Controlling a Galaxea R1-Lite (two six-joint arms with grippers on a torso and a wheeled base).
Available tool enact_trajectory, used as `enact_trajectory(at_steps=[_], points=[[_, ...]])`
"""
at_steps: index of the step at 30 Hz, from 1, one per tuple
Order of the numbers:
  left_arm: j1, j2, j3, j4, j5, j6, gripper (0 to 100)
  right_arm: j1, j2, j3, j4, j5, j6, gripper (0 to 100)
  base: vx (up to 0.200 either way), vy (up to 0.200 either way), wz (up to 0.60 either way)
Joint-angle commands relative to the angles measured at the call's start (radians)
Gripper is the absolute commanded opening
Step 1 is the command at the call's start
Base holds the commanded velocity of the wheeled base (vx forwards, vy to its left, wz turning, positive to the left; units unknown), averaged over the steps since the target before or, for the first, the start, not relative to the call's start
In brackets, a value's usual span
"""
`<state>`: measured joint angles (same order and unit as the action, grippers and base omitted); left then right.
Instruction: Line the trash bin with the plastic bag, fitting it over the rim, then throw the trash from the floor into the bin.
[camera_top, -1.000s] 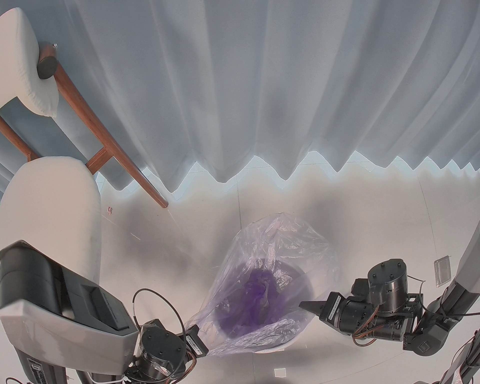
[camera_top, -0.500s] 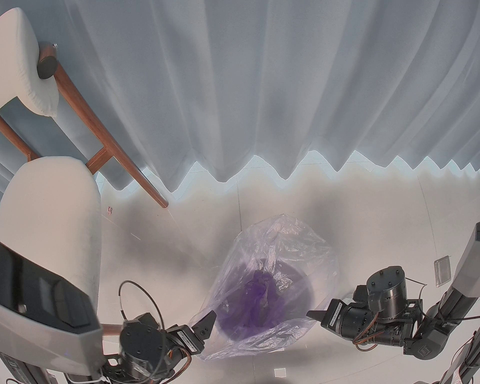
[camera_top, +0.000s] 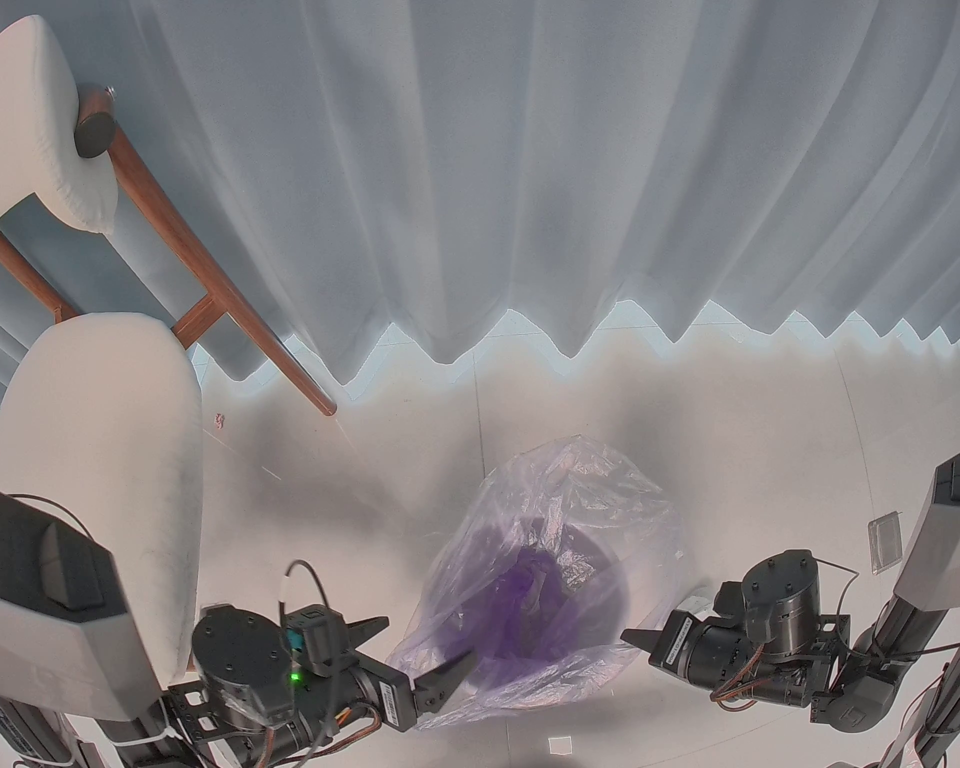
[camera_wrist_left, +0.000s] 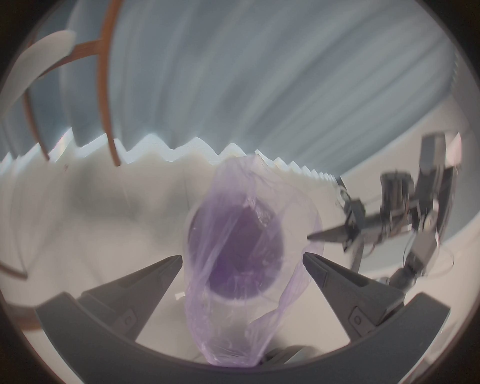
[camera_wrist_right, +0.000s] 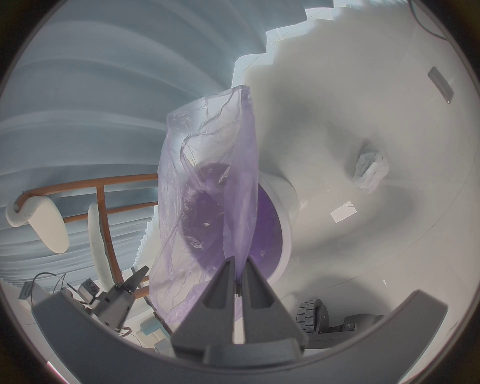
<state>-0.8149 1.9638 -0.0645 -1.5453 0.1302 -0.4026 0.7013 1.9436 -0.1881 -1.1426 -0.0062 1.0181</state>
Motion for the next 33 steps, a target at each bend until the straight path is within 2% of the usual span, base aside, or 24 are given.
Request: enact_trajectory(at_steps=[1,4,6,12,19,26,27,33], points=[[0.045,0.187,-0.049,-0.001,-0.115,0.166,100,0.009,0.017,0.01,-0.017,-0.014,-0.001,0,0.0,0.0,0.0],[0.094,0.248,-0.094,-0.002,-0.123,0.268,100,0.009,0.017,0.01,-0.017,-0.015,0.0,0,0.0,0.0,0.0],[0.125,0.273,-0.143,-0.002,-0.123,0.3,100,0.009,0.017,0.009,-0.019,-0.015,0.008,0,0.0,0.0,0.0],[0.138,0.294,-0.264,-0.001,-0.104,0.3,100,0.01,0.017,0.013,-0.019,-0.015,0.008,0,0.0,0.0,0.0],[0.151,0.29,-0.299,-0.001,-0.058,0.294,100,0.01,0.018,0.007,-0.017,-0.014,0.022,0,0.0,0.0,0.0],[0.154,0.29,-0.302,-0.001,-0.055,0.298,100,0.01,0.032,0.006,-0.019,-0.015,0.036,0,0.0,0.0,0.0],[0.154,0.287,-0.302,-0.001,-0.057,0.298,0,0.012,0.034,0.006,-0.019,-0.015,0.036,0,0.0,0.0,0.0],[0.151,0.25,-0.242,-0.001,-0.063,0.303,0,0.012,0.041,0.006,-0.019,-0.015,0.036,0,0.0,0.0,0.0]])
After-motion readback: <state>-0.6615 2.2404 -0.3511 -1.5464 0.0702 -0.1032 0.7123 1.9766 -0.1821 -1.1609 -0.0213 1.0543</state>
